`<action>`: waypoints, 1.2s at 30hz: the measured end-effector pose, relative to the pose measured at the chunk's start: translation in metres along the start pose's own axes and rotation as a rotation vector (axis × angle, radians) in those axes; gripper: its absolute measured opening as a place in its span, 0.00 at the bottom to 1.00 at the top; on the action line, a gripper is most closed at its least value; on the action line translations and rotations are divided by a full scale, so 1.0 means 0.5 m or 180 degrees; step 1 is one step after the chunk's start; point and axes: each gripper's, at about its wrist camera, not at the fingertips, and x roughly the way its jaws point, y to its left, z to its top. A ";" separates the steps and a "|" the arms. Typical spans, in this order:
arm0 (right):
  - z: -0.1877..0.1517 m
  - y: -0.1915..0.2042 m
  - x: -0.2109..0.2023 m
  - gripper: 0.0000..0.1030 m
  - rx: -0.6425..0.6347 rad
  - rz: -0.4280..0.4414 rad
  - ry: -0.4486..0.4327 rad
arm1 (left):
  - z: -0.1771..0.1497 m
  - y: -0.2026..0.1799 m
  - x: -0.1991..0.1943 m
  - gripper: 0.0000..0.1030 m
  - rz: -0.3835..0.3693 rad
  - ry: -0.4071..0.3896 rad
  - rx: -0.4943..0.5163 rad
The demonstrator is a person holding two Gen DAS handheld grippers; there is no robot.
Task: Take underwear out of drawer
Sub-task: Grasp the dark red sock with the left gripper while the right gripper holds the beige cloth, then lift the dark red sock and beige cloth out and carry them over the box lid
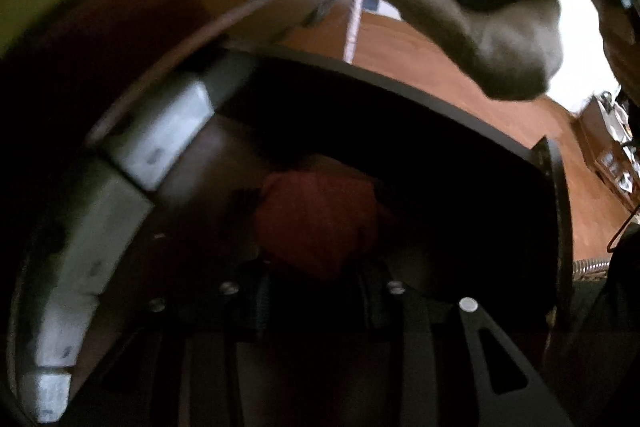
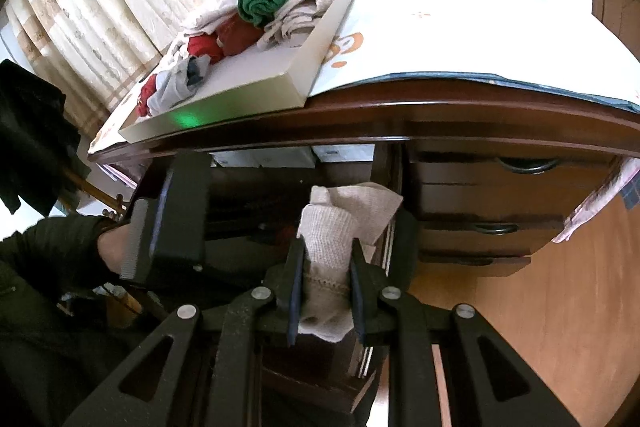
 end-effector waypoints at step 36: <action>0.027 0.171 -0.051 0.22 -0.0378 0.0302 -0.0607 | -0.059 0.008 -0.316 0.31 0.0747 -0.1092 -0.0617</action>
